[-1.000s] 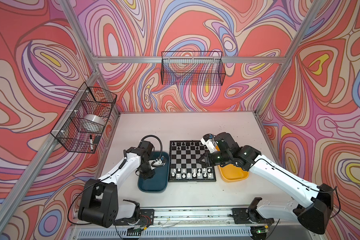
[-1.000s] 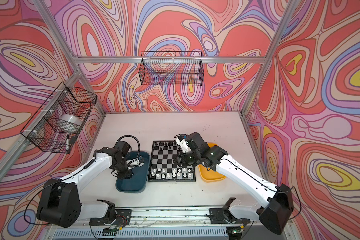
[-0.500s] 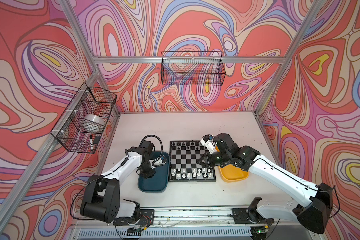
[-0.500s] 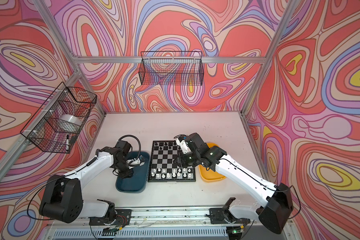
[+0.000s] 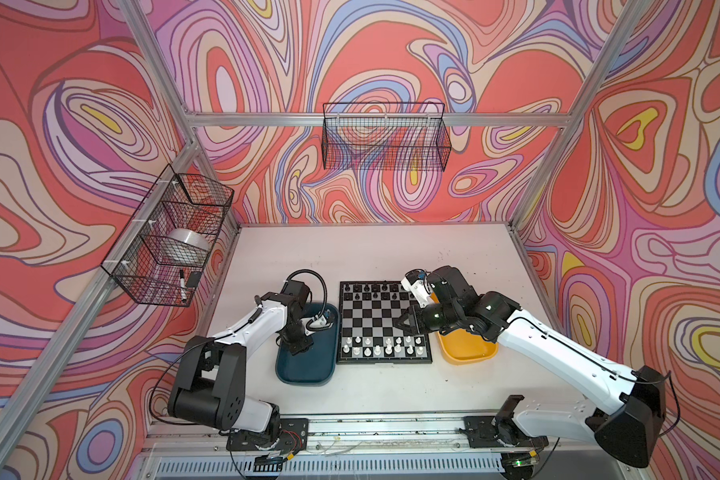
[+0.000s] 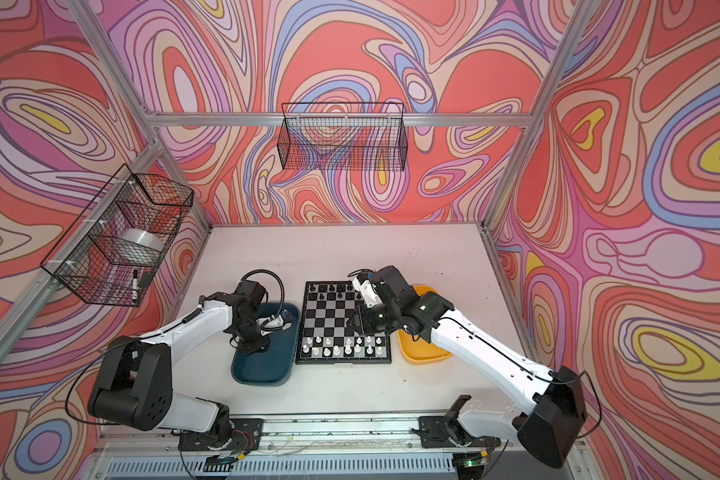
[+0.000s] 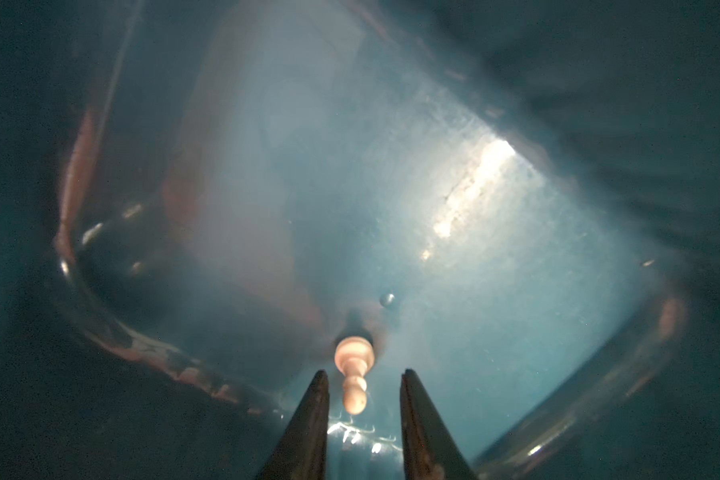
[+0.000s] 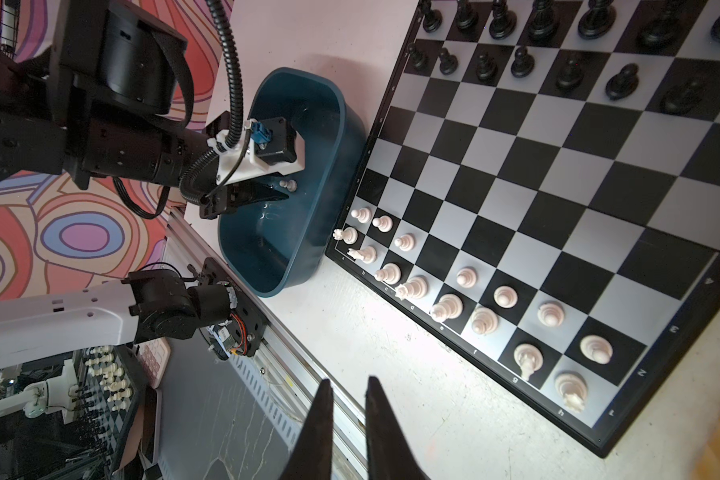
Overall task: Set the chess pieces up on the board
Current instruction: 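Lower the left gripper onto the last white pawn in the teal tray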
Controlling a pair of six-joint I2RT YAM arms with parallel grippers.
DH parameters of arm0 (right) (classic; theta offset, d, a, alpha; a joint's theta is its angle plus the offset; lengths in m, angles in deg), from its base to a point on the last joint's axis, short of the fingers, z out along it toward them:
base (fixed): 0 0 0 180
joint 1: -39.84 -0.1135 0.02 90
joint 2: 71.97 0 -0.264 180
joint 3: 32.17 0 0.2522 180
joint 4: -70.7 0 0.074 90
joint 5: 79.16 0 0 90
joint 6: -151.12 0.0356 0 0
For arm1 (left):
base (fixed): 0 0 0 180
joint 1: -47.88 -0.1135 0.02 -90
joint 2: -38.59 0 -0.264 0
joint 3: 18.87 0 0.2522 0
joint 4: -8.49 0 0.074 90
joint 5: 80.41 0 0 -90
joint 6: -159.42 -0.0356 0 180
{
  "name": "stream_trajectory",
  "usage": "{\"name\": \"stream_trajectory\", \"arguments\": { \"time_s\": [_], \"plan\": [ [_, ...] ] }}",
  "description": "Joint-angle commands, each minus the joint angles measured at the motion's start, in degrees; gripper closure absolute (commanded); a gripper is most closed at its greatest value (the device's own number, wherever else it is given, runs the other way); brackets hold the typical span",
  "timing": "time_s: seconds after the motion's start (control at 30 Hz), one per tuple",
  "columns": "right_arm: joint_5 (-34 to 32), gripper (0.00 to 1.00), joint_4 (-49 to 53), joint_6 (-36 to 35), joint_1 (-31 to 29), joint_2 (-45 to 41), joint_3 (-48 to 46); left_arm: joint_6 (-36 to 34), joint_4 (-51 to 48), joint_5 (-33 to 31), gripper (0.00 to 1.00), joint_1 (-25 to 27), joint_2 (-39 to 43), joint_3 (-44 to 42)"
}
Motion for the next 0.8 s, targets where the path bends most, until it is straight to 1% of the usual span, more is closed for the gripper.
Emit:
{"name": "stream_trajectory", "arguments": {
  "time_s": [0.0, 0.2, 0.53, 0.77],
  "plan": [
    [-0.9, 0.85, 0.2, 0.3, -0.3, -1.2, -0.8, -0.3, 0.3, 0.4, 0.72, -0.3, -0.7, -0.2],
    [-0.9, 0.85, 0.1, 0.3, -0.3, -1.2, -0.8, -0.2, 0.3, 0.7, 0.76, -0.2, -1.3, 0.0],
    [-0.9, 0.85, -0.2, 0.3, -0.2, -1.4, -1.2, -0.2, 0.5, 0.4, 0.81, -0.2, -1.3, -0.1],
    [-0.9, 0.85, -0.1, 0.3, -0.3, -1.6, -1.5, -0.5, 0.8, -0.3, 0.82, -0.3, -1.1, -0.4]
  ]
}}
